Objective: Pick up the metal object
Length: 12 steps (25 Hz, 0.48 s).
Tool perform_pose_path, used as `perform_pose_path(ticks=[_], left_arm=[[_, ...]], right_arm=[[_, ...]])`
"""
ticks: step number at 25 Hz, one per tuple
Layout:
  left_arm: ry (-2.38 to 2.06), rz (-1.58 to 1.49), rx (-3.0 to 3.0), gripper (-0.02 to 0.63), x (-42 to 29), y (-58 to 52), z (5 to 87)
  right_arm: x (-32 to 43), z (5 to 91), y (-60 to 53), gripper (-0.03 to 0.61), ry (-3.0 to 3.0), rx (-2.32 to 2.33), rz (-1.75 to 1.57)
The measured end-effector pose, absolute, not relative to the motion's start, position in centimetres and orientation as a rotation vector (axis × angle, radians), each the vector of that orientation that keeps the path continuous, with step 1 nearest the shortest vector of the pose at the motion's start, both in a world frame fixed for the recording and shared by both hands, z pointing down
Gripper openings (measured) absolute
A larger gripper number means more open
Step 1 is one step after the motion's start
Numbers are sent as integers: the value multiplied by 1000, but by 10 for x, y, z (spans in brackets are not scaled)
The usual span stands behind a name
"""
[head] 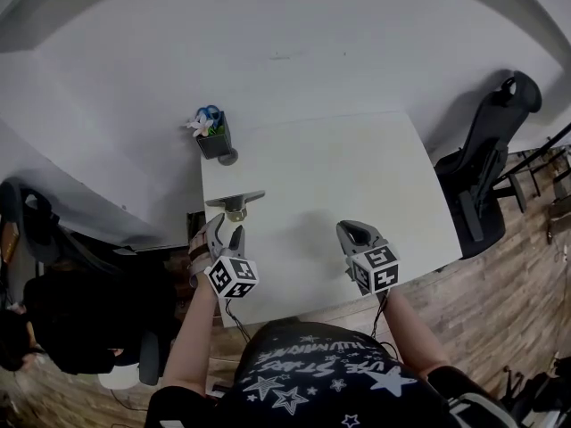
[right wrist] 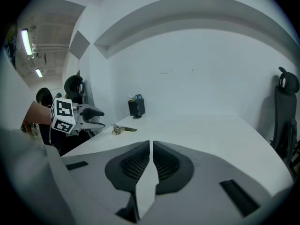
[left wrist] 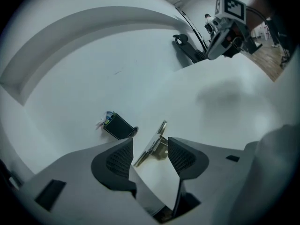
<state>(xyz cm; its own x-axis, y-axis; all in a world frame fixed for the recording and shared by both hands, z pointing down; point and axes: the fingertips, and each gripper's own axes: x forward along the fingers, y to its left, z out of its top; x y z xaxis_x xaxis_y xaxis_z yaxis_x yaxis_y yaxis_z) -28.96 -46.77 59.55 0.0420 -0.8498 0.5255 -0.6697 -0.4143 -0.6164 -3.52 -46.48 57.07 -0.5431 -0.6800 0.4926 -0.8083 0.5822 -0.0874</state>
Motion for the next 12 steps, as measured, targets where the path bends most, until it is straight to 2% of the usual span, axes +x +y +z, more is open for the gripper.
perform_pose_path(ticks=[12], left_arm=[[1283, -1475, -1981, 242, -292, -511, 635]], right_arm=[[-44, 585, -493, 52, -2356, 1259, 491]])
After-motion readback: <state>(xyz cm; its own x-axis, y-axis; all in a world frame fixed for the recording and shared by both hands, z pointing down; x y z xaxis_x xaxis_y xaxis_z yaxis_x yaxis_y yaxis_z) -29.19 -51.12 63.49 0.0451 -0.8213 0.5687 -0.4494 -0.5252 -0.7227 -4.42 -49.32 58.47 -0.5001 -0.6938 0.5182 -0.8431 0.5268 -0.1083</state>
